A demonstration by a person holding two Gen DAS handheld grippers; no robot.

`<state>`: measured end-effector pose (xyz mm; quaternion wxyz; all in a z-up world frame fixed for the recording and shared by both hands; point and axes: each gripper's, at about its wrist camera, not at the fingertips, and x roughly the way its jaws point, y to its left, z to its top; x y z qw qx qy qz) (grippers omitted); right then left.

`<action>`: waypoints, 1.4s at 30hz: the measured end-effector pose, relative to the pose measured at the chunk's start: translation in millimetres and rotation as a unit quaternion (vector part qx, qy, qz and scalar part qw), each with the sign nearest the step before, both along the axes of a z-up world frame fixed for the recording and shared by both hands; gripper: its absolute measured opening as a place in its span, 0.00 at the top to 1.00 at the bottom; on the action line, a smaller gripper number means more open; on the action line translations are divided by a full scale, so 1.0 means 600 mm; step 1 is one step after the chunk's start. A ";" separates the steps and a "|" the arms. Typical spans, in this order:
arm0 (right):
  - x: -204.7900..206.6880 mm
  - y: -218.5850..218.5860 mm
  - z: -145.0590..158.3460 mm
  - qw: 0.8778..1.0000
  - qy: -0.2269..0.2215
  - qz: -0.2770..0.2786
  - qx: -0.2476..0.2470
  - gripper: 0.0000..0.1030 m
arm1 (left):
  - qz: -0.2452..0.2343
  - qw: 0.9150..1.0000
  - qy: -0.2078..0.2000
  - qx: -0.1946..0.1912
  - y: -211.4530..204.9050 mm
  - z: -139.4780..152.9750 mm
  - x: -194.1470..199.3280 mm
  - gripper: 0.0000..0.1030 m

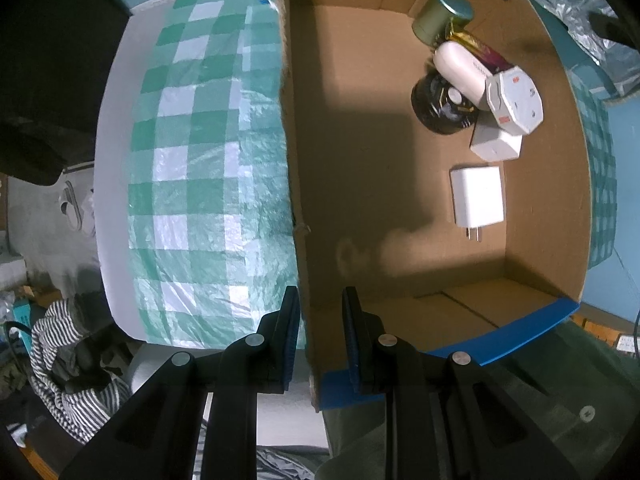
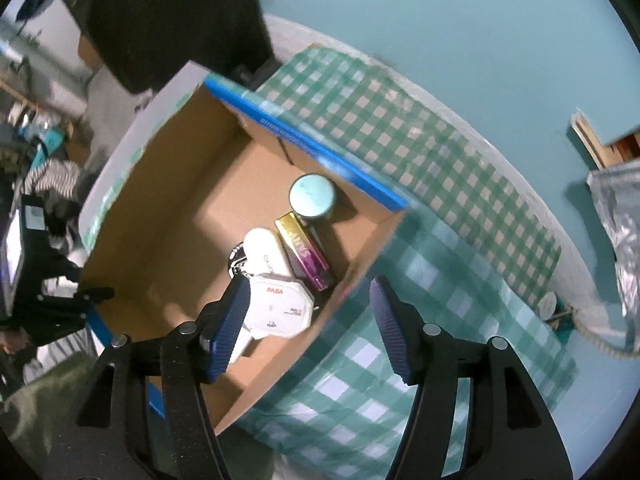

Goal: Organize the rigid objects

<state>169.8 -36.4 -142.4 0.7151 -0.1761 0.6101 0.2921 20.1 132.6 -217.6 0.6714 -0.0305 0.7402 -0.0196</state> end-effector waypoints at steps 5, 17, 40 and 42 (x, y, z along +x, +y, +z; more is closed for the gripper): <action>-0.008 -0.041 0.045 0.998 -0.022 -0.052 0.020 0.39 | 0.010 1.000 -0.020 0.006 0.000 0.022 0.018 0.79; -0.053 -0.122 0.143 0.981 -0.120 -0.150 0.032 0.28 | 0.024 0.992 -0.123 0.024 -0.014 0.142 0.064 0.41; -0.119 -0.192 0.213 0.936 -0.221 -0.265 0.075 0.28 | 0.009 0.936 -0.351 0.033 -0.076 0.371 0.069 0.01; -0.122 -0.192 0.215 0.934 -0.225 -0.266 0.072 0.28 | 0.012 0.936 -0.350 0.030 -0.075 0.371 0.068 0.01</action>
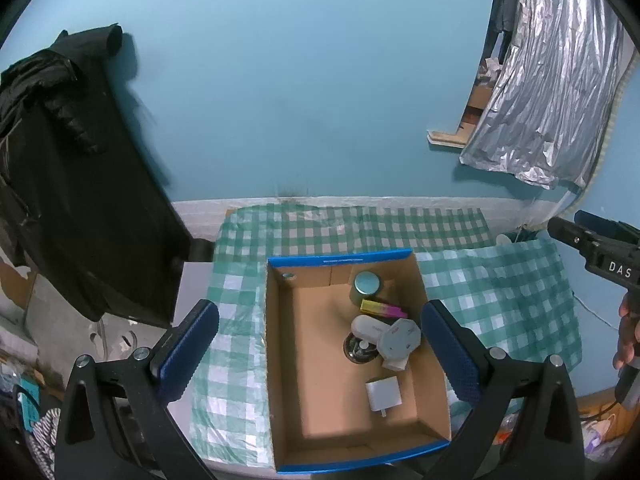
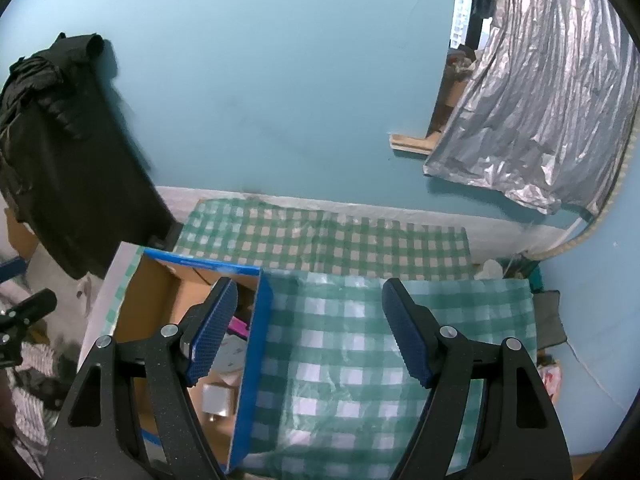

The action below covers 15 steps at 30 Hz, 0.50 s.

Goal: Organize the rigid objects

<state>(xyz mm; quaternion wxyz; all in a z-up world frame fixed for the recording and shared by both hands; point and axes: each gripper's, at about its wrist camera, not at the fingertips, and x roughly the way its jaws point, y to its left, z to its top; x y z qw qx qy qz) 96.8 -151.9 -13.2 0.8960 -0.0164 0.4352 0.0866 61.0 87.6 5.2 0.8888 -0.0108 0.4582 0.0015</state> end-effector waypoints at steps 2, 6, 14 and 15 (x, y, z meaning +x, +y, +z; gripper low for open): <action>-0.002 -0.001 0.001 1.000 -0.001 -0.001 -0.002 0.28 | 0.003 1.000 0.000 -0.004 -0.001 0.001 -0.001 0.01; -0.004 -0.005 0.003 1.000 -0.002 -0.006 -0.007 0.28 | 0.007 1.000 0.009 -0.002 -0.001 -0.004 -0.001 0.01; -0.005 -0.016 0.002 1.000 0.004 -0.007 -0.011 0.28 | 0.001 1.000 0.013 0.005 -0.016 -0.007 -0.006 0.01; -0.006 -0.018 0.002 1.000 0.004 -0.007 -0.011 0.28 | 0.001 1.000 0.013 0.007 -0.018 -0.007 -0.006 0.01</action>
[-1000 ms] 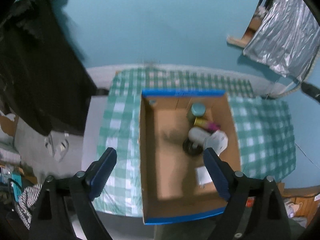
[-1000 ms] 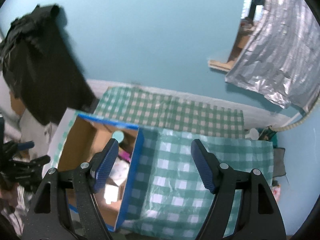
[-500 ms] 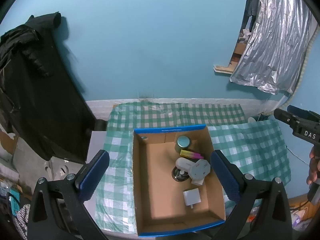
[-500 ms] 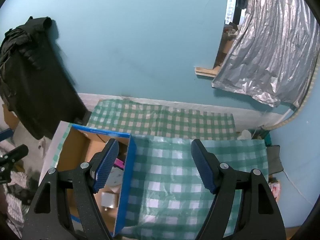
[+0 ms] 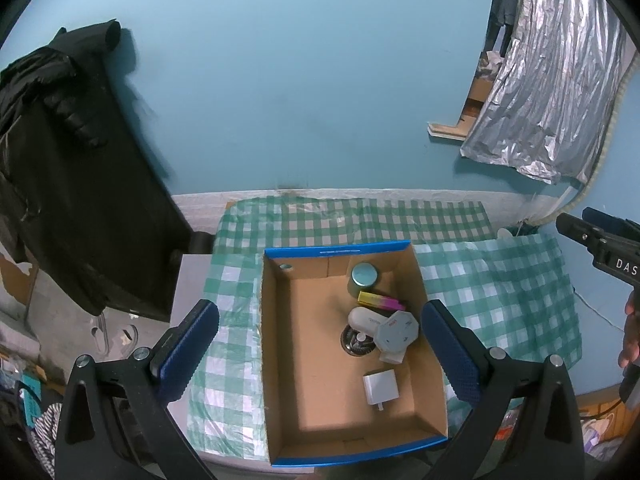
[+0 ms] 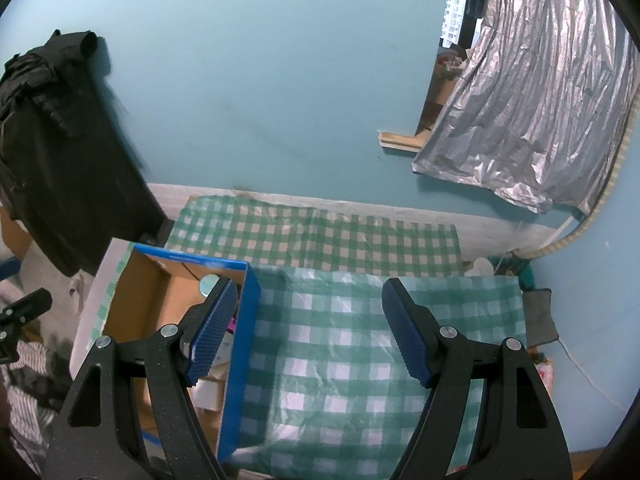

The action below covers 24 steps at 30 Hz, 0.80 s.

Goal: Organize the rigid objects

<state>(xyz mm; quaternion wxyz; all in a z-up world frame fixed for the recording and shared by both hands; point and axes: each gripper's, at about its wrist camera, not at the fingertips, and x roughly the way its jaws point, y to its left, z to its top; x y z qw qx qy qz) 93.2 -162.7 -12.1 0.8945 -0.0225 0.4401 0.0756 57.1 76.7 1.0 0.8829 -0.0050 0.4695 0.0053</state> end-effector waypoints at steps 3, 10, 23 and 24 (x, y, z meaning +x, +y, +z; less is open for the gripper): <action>-0.002 -0.005 0.000 1.000 -0.001 0.000 0.001 0.28 | 0.001 1.000 -0.001 0.005 -0.004 0.003 -0.002 0.01; -0.004 -0.014 -0.001 1.000 0.002 0.000 -0.001 0.28 | -0.007 1.000 0.004 0.008 -0.013 0.000 -0.002 0.01; -0.009 -0.026 -0.004 1.000 0.003 -0.007 -0.003 0.28 | -0.017 1.000 0.006 0.011 -0.027 0.001 0.000 0.01; -0.009 -0.027 -0.004 1.000 0.003 -0.007 -0.003 0.28 | -0.017 1.000 0.008 0.012 -0.028 0.000 0.001 0.01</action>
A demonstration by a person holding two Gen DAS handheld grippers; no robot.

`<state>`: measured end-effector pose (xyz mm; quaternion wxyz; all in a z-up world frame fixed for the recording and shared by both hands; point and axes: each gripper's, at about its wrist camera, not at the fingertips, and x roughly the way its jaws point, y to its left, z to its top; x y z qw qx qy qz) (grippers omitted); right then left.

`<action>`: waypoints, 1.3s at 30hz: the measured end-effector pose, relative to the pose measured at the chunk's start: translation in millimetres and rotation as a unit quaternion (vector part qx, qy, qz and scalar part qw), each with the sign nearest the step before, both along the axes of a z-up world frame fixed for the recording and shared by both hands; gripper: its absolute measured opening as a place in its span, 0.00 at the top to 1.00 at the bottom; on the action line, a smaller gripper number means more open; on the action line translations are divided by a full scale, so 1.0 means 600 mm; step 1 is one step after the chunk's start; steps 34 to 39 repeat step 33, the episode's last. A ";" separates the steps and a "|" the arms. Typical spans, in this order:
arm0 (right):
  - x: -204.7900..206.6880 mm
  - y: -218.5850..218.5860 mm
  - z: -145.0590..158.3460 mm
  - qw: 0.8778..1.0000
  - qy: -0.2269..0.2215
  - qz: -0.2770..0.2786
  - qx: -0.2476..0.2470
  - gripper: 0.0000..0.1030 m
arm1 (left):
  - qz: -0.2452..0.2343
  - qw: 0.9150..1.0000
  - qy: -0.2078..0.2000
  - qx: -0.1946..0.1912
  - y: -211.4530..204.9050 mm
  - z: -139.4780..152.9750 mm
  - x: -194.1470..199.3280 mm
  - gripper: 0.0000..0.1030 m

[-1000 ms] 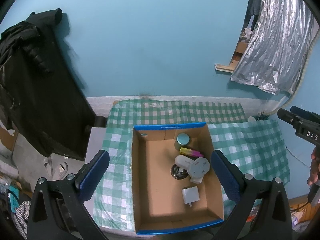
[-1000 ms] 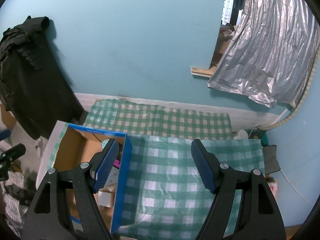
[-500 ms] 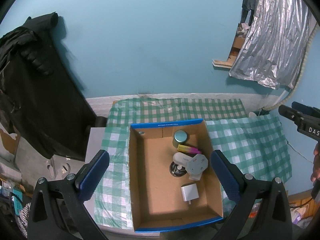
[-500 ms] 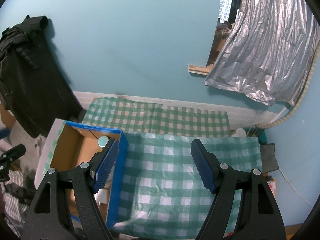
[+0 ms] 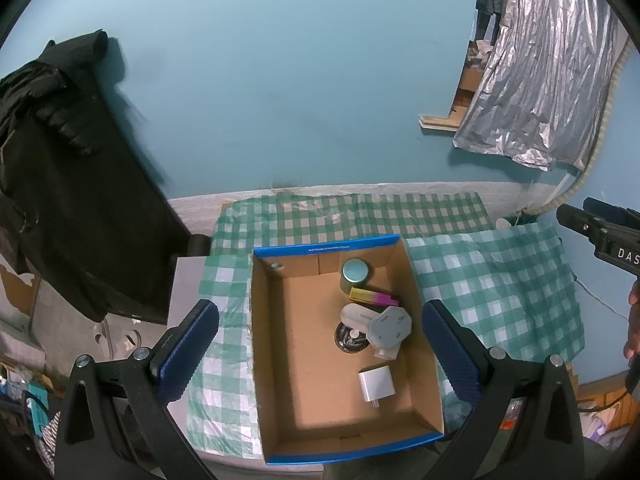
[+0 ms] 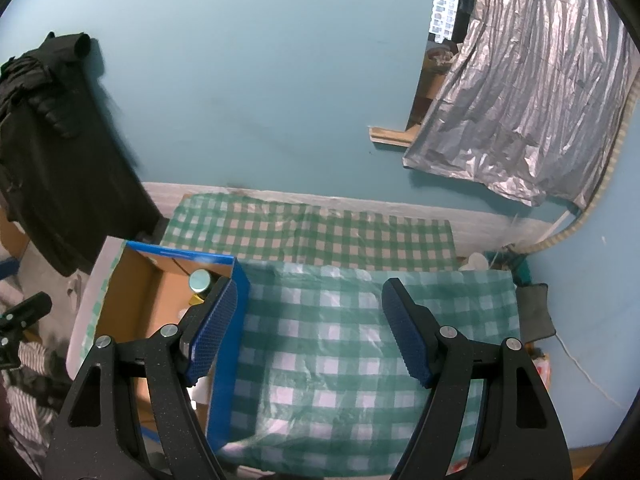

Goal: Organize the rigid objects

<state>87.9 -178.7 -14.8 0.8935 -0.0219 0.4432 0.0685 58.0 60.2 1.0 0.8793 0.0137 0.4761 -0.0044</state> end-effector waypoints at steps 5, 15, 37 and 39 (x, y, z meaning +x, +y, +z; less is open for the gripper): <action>-0.001 -0.001 0.000 1.000 0.001 0.002 -0.001 0.28 | 0.001 1.000 0.000 0.001 -0.001 0.000 0.001 0.01; 0.000 -0.003 -0.003 1.000 0.003 0.002 0.000 0.28 | 0.012 1.000 0.005 0.007 0.001 -0.003 0.006 0.01; 0.000 0.000 -0.017 1.000 0.010 -0.001 0.000 0.28 | -0.002 1.000 -0.001 0.013 -0.006 -0.005 -0.005 0.01; 0.000 0.000 -0.017 1.000 0.010 -0.001 0.000 0.28 | -0.002 1.000 -0.001 0.013 -0.006 -0.005 -0.005 0.01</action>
